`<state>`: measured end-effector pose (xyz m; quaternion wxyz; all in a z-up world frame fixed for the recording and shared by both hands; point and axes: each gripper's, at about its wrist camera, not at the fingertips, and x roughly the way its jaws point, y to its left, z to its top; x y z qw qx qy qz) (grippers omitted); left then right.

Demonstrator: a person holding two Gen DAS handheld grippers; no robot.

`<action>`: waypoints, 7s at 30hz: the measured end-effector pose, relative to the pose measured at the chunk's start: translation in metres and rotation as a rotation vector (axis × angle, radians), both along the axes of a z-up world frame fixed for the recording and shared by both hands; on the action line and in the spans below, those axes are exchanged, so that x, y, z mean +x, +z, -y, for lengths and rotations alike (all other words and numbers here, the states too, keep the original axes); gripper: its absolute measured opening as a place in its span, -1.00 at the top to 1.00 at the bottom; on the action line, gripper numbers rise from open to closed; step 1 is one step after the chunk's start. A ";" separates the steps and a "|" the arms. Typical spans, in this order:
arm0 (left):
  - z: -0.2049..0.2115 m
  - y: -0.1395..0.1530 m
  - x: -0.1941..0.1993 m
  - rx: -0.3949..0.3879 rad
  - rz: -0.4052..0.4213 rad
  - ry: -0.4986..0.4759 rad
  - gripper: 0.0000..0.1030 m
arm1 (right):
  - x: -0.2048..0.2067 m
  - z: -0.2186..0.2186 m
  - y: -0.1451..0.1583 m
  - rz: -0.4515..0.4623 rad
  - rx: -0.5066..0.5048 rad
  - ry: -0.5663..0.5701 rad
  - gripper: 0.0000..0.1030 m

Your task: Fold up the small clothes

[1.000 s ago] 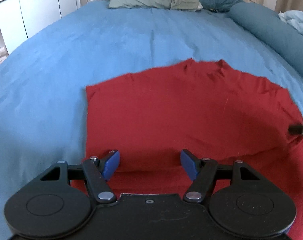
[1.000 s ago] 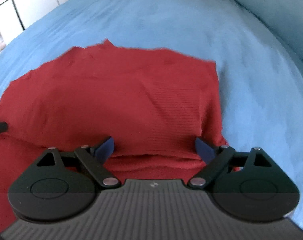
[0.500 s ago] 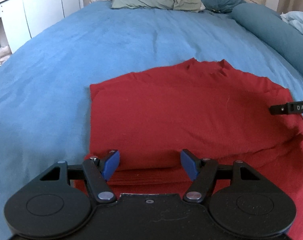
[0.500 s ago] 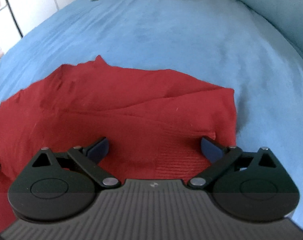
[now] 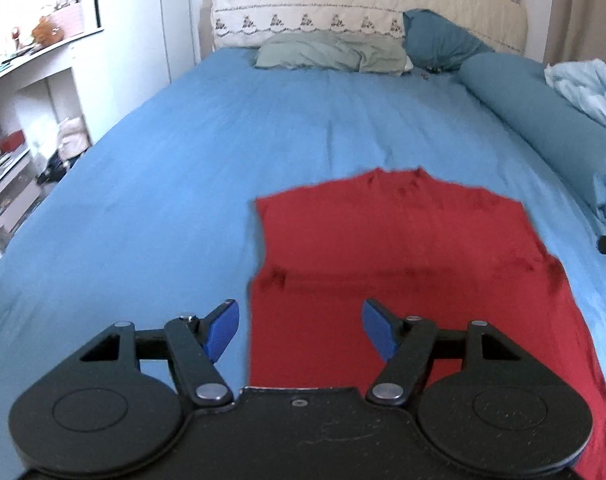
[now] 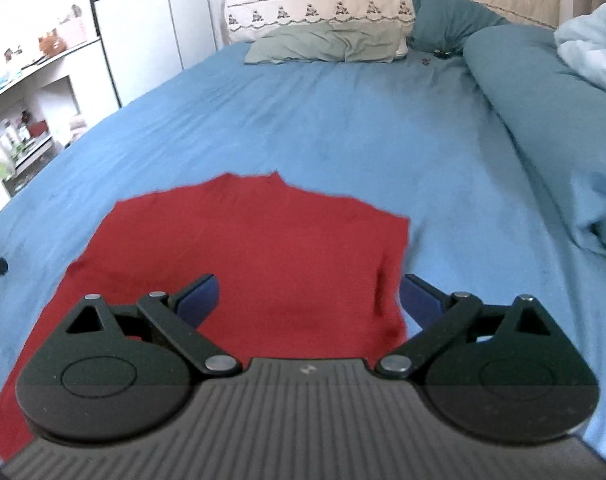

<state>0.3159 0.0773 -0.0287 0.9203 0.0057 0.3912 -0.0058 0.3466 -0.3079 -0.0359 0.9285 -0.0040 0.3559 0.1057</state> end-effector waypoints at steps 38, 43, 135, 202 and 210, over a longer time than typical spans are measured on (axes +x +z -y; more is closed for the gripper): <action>-0.012 -0.139 -0.191 -0.015 0.047 0.033 0.04 | -0.261 -0.012 -0.141 -0.040 0.034 -0.285 -0.25; -0.008 -0.138 -0.189 -0.021 0.034 0.014 0.42 | -0.261 -0.013 -0.141 -0.038 0.032 -0.290 0.02; 0.103 -0.077 0.176 0.052 -0.158 -0.110 -0.78 | 0.135 0.025 -0.082 -0.158 0.036 -0.283 -1.00; -0.038 -0.079 0.093 -0.093 -0.228 -0.122 -0.95 | 0.095 -0.170 -0.065 -0.117 0.032 0.102 -0.82; -0.028 -0.085 0.110 -0.073 -0.200 -0.099 -0.95 | 0.070 -0.184 -0.125 -0.147 -0.018 -0.024 -0.76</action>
